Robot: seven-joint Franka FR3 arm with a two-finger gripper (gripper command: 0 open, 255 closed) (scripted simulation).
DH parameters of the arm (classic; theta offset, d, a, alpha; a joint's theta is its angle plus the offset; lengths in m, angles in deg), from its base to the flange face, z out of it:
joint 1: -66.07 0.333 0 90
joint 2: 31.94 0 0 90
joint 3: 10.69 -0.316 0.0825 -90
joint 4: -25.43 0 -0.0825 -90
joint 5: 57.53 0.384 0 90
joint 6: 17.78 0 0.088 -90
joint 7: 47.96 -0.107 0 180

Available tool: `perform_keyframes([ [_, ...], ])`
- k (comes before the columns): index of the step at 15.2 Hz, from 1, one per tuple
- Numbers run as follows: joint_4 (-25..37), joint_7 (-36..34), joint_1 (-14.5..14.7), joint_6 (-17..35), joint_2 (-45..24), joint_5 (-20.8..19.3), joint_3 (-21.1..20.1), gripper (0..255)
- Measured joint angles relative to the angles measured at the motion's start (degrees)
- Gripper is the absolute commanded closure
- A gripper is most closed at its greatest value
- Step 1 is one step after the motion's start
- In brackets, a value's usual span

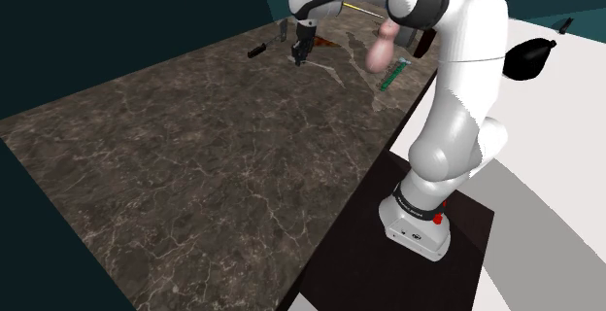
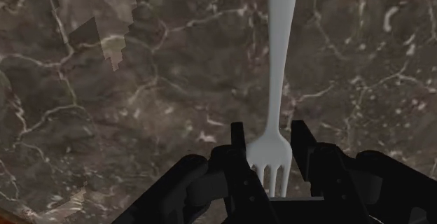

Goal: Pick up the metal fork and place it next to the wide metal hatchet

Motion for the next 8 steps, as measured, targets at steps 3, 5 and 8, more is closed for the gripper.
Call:
perform_keyframes([
  [3, -0.97, -0.02, 0.06, 1.43, -0.47, 0.0, -0.02, 255],
  [5, -1.06, -0.01, 0.05, 1.57, -0.51, 0.0, -0.02, 255],
  [8, -1.07, -0.01, 0.05, 1.61, -0.52, 0.0, -0.01, 255],
])
